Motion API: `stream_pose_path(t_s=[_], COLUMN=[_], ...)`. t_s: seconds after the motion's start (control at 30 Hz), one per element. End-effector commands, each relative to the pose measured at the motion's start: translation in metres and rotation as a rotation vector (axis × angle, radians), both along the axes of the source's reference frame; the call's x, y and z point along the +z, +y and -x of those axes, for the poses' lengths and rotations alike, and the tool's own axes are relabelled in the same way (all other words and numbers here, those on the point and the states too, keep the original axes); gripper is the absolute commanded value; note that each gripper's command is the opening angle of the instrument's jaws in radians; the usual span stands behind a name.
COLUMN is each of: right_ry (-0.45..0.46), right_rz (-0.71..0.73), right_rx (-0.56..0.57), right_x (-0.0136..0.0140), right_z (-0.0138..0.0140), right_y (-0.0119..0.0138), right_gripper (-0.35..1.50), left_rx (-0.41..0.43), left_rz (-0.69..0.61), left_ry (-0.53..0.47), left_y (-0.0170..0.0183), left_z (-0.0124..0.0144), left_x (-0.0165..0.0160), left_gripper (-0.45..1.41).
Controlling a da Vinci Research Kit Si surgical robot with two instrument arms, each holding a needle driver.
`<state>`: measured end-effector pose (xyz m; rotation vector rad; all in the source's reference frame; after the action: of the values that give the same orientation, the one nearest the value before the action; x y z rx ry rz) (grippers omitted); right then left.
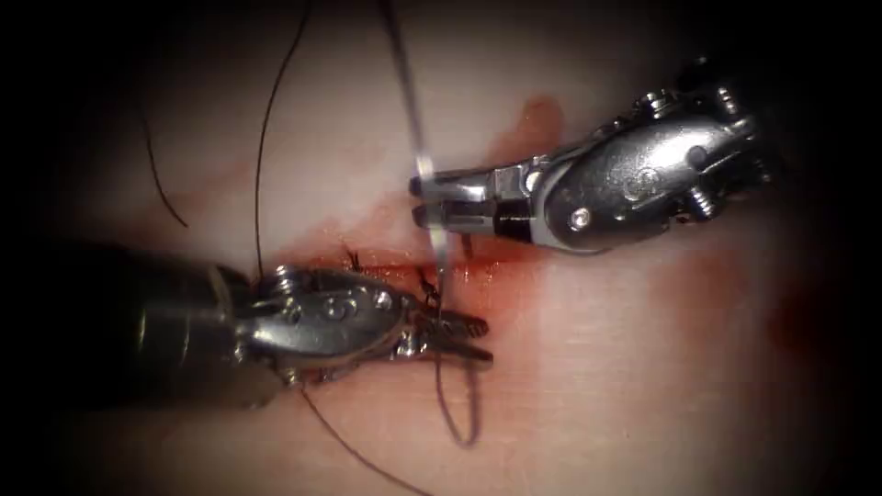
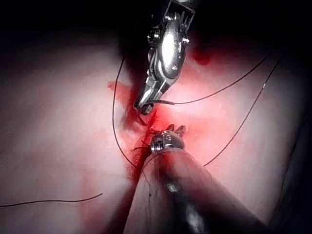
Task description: Wound Closure
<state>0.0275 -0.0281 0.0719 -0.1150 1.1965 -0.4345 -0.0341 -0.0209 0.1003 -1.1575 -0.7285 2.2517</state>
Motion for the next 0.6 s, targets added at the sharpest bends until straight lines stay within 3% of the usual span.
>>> stream_pose_path(t_s=[0.03, 0.6], right_ry=[0.001, -0.029], right_rz=[-0.007, -0.101], right_rx=[0.001, 0.005], right_x=[0.0004, 0.0022], right_z=[-0.0006, -0.0003], right_y=[-0.0004, -0.0012], right_gripper=[-0.35, -0.35], left_rx=[0.002, 0.003], left_rz=[-0.002, -0.001], left_ry=[-0.002, 0.004], left_y=[-0.0004, -0.0004], left_z=[0.0005, 0.0005], left_x=[0.0006, 0.0006], left_gripper=[0.10, 0.10])
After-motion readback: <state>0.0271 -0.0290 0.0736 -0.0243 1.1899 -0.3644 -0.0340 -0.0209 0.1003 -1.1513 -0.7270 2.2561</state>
